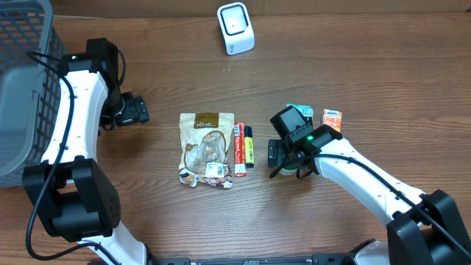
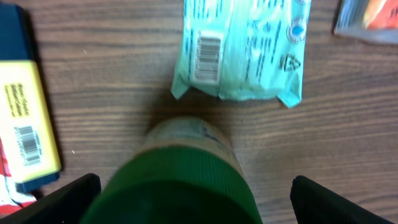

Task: Scan the item barcode
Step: 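Lower the right gripper around the green-lidded jar and close on it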

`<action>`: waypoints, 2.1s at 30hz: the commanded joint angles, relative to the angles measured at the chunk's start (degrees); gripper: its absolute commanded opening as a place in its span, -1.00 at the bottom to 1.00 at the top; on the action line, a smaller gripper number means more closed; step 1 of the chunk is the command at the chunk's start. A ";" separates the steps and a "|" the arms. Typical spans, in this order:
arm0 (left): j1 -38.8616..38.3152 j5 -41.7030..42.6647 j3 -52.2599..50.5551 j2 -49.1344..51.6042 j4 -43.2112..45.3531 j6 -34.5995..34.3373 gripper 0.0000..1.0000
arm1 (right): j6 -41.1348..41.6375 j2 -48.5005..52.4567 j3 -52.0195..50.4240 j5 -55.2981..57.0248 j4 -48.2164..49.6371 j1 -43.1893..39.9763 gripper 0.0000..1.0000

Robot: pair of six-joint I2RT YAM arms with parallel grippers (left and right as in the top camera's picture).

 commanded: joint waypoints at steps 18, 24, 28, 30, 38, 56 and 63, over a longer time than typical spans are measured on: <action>-0.39 0.24 0.72 0.39 -0.11 1.09 1.00 | -5.14 2.51 -0.35 -3.72 2.05 0.00 0.92; -0.39 0.24 0.72 0.39 -0.11 1.09 0.99 | -4.39 4.22 -0.35 -3.98 0.17 0.00 0.64; -0.39 0.26 0.72 0.39 -0.13 1.09 0.99 | -4.26 4.22 -0.35 -9.35 -1.84 0.00 0.52; -0.39 0.24 0.72 0.39 -0.13 1.09 1.00 | -4.26 4.22 -0.35 -12.17 -3.04 0.00 0.46; -0.39 0.24 0.72 0.39 -0.13 1.09 1.00 | -4.31 4.22 4.81 -12.35 -10.60 -0.13 0.47; -0.39 0.24 0.72 0.39 -0.13 1.09 1.00 | -4.55 4.35 7.78 -1.51 -6.14 -0.15 0.77; -0.39 0.24 0.72 0.39 -0.13 1.09 0.99 | -4.55 4.35 6.34 -1.51 -6.49 -0.15 0.49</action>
